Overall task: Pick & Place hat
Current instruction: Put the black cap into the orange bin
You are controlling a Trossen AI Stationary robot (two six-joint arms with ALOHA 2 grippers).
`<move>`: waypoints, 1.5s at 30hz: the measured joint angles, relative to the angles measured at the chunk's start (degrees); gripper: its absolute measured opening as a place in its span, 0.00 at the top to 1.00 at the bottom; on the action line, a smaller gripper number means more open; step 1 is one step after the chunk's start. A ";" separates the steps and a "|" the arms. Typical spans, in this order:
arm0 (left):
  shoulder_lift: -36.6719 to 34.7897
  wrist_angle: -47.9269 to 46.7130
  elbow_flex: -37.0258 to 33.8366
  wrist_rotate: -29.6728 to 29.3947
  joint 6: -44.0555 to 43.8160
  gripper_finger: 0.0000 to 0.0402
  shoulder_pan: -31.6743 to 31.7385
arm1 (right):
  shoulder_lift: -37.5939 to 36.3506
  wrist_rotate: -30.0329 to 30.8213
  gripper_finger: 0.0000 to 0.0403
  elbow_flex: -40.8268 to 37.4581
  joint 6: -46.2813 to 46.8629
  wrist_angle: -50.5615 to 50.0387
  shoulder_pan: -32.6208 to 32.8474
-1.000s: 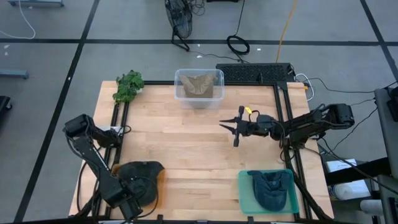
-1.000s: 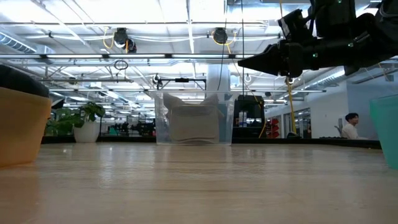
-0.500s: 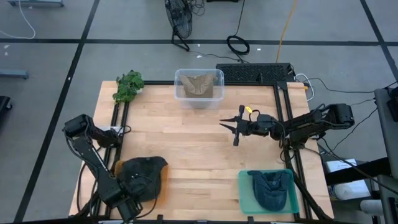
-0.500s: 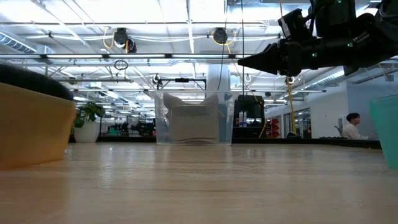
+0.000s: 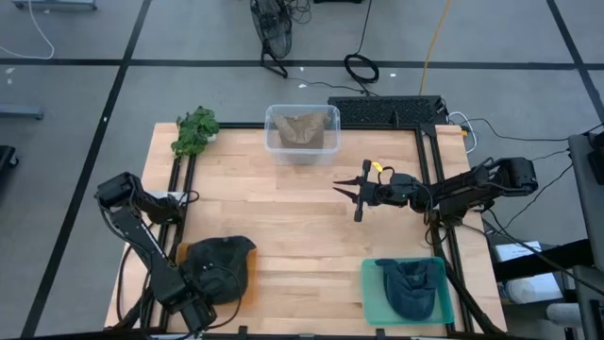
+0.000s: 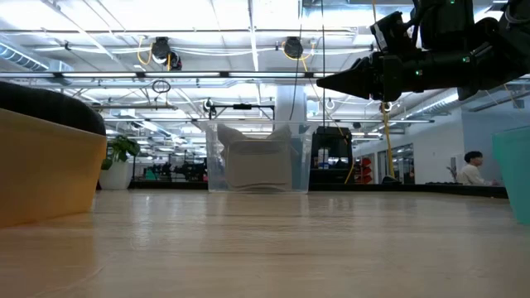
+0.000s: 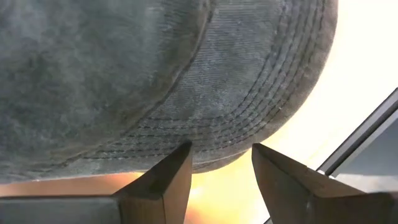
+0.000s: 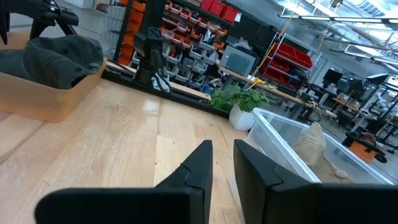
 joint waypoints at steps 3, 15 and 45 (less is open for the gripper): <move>0.03 -0.02 0.10 0.31 1.69 0.55 0.02 | -0.01 0.00 0.89 0.00 0.01 0.00 0.00; 0.14 -0.14 0.08 2.24 8.33 0.55 2.86 | 0.00 0.00 0.89 0.00 1.54 -1.28 0.00; -8.50 -9.05 5.37 -7.69 15.04 0.99 5.97 | 0.00 -0.02 0.89 0.02 8.25 -3.26 0.09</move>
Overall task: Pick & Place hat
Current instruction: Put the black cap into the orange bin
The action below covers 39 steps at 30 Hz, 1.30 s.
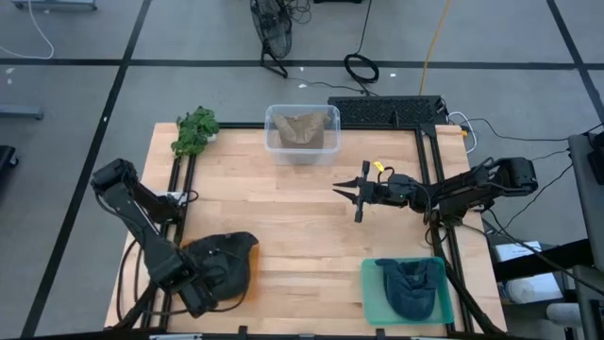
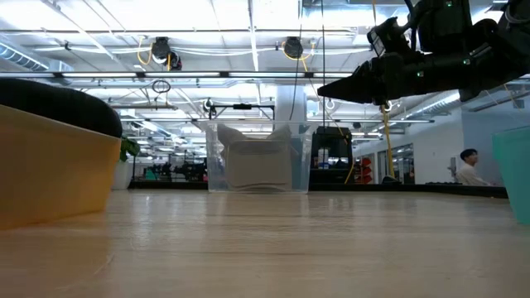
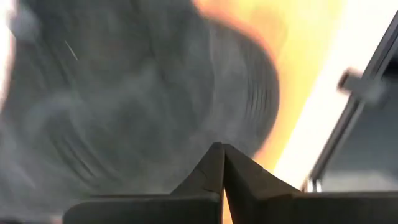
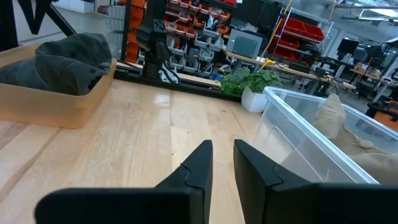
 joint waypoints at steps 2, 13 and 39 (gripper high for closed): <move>-0.68 0.22 0.10 -5.39 0.19 0.99 -0.01 | 0.00 0.00 0.89 0.00 -0.04 -0.04 0.00; 0.34 -14.32 -0.16 1.86 -1.34 0.99 -0.90 | 0.00 0.00 0.89 0.00 -0.02 -1.09 0.00; 0.39 -10.39 -8.25 12.57 -2.65 0.99 -3.60 | 0.00 -0.07 0.89 0.00 0.44 -1.09 0.00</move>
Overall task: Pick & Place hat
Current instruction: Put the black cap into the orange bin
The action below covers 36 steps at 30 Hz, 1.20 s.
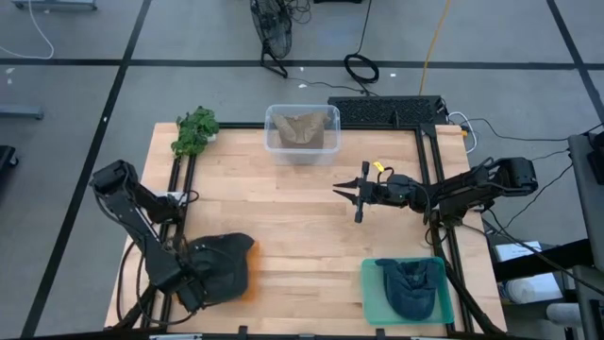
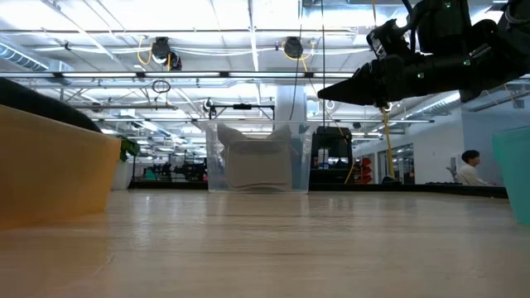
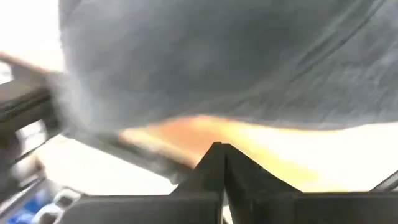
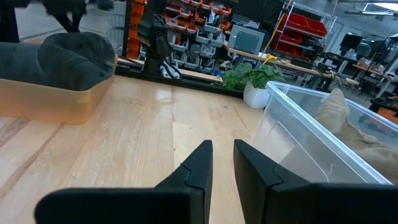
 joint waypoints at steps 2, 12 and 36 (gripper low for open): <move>0.00 -5.79 3.62 -0.48 0.01 0.99 0.36 | 0.00 0.00 0.89 -0.01 0.00 -0.01 0.00; -0.22 3.61 13.74 -25.44 1.25 0.99 2.98 | -0.01 0.02 0.89 0.00 0.02 -0.05 0.00; 9.09 14.17 5.77 -5.24 19.50 0.98 7.67 | -0.02 0.02 0.89 0.00 0.24 -0.90 0.00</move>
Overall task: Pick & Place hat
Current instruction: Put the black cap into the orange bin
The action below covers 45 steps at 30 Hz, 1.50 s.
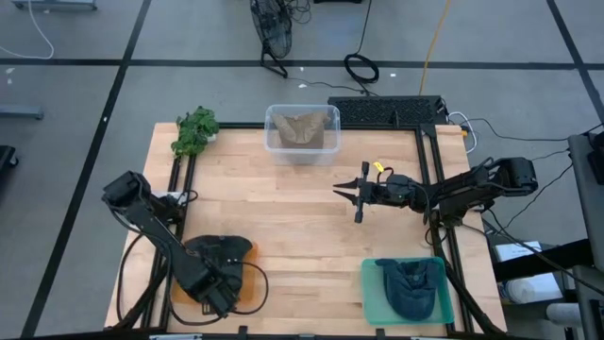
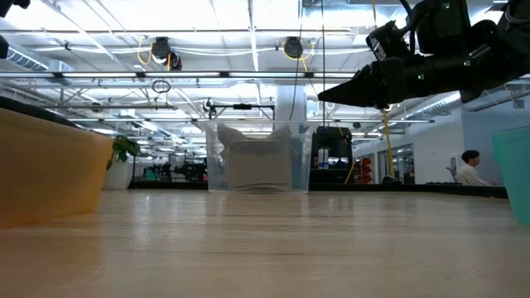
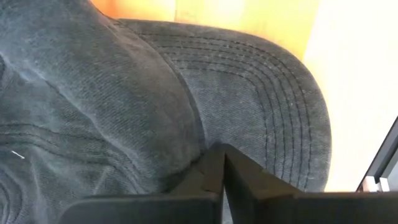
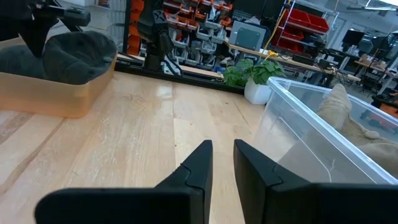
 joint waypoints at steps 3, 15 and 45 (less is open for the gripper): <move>0.22 -3.23 1.61 -0.14 0.95 0.99 0.38 | 0.00 0.01 0.89 0.00 0.00 -0.02 0.00; 0.09 -21.18 11.31 -18.77 4.64 0.99 1.35 | 0.00 0.02 0.89 0.00 0.00 -0.01 0.00; -5.64 -8.37 -1.35 1.16 -17.74 0.99 -9.81 | 0.00 0.02 0.89 -0.02 -0.15 -0.81 0.00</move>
